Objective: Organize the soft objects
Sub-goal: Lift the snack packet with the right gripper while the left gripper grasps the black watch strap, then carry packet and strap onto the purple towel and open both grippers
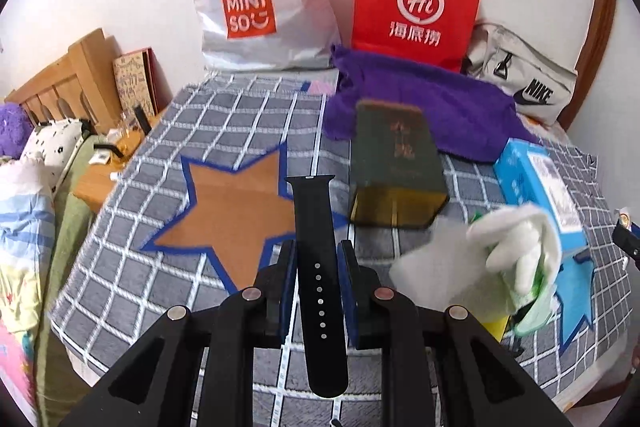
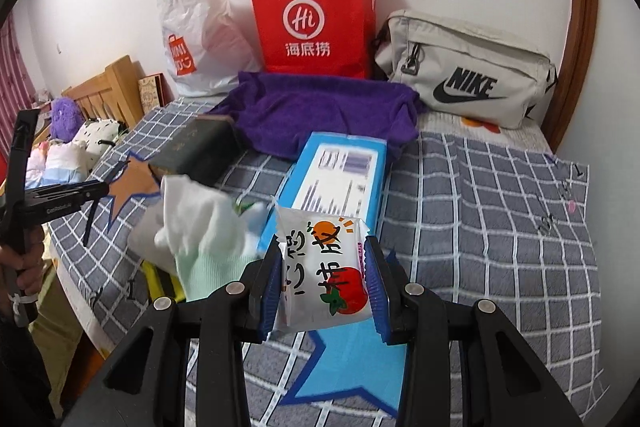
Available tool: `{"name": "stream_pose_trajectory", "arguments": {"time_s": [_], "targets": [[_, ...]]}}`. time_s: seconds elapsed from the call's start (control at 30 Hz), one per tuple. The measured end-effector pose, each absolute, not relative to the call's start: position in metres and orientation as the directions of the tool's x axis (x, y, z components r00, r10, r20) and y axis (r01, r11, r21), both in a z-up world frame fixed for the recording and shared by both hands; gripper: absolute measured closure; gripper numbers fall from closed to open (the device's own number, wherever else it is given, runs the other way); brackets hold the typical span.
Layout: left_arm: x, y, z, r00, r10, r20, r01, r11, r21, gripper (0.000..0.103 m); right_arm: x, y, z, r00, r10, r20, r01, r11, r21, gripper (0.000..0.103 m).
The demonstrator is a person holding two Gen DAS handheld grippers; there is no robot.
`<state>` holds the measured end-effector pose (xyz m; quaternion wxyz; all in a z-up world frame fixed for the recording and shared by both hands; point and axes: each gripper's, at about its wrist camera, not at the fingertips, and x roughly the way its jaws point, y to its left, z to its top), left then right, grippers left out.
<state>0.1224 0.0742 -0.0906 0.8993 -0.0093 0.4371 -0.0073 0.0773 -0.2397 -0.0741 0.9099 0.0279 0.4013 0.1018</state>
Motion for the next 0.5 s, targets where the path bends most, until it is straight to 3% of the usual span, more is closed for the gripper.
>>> {"name": "stream_pose_trajectory", "arguments": {"time_s": [0.5], "targets": [[0.194,0.051,-0.054,0.647,-0.091,-0.757,0.060,0.996,-0.068,0.083,0.155,-0.243,-0.046,0.683,0.209,-0.700,-0.180,0.977,0.116,0.065]]}}
